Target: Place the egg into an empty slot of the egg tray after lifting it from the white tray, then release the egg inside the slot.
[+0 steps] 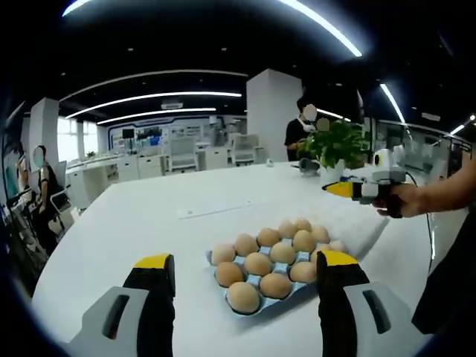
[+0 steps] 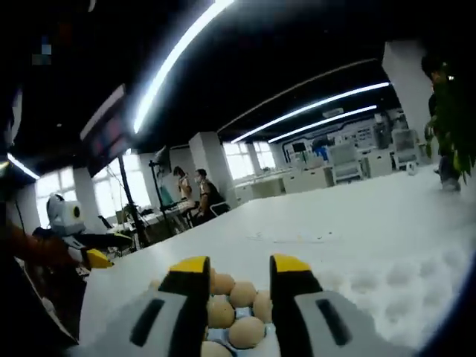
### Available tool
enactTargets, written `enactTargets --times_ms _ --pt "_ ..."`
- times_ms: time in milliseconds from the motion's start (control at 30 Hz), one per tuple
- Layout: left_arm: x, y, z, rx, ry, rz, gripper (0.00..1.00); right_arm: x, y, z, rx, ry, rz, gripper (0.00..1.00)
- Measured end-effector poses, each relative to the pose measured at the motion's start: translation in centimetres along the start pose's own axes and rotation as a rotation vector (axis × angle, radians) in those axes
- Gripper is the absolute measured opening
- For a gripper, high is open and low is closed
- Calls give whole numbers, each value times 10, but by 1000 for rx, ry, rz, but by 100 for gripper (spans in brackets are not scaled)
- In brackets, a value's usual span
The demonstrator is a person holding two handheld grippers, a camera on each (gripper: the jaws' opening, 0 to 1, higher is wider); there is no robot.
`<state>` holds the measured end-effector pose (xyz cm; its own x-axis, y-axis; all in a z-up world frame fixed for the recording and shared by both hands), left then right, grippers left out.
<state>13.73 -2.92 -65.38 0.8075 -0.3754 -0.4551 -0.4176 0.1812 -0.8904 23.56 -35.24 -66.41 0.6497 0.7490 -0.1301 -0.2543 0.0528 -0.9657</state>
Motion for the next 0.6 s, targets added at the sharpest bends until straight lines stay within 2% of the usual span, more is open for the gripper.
enactTargets --times_ms 67,100,167,200,233,267,300,333,367,467,600 --pt "-3 1 -2 3 1 -4 79 -6 -9 11 -57 -40 -47 47" --pt "-5 1 -3 7 4 -5 79 -9 -12 15 -38 -50 -61 55" --pt "-8 2 -7 15 9 -6 79 -13 -18 22 1 -73 -118 86" --pt "-9 2 -7 16 10 -7 79 -15 -19 24 54 -66 -149 100" --pt "-11 2 -10 21 18 -11 79 -21 -16 25 126 -82 -125 94" --pt "-13 2 -12 25 24 -15 79 -22 -16 27 160 -135 -137 99" --pt "-14 2 -13 29 28 -17 80 -24 -15 30 169 -161 -145 98" --pt "-16 2 -16 34 34 -22 80 -27 -10 32 126 -152 -125 100" --pt "-18 2 -17 38 38 -23 80 -29 -6 35 119 -162 -100 100" --pt "-21 4 -19 43 37 -28 80 -35 3 46 147 -215 -75 100" --pt "-25 6 -22 46 43 -27 80 -44 -1 53 244 -266 -155 100"
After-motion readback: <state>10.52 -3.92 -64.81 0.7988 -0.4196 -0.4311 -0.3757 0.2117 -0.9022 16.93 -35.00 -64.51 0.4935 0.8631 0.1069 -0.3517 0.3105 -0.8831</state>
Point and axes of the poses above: the point that each gripper's makers call its tool centre point, and the gripper's own axes: x roughly forward along the fingers, z roughly to its left, y roughly out of its underside, the point moved 10 cm from there along -x, roughly backward along the fingers, and after that the axes turned 11 degrees about z, right-handed, at the moved point
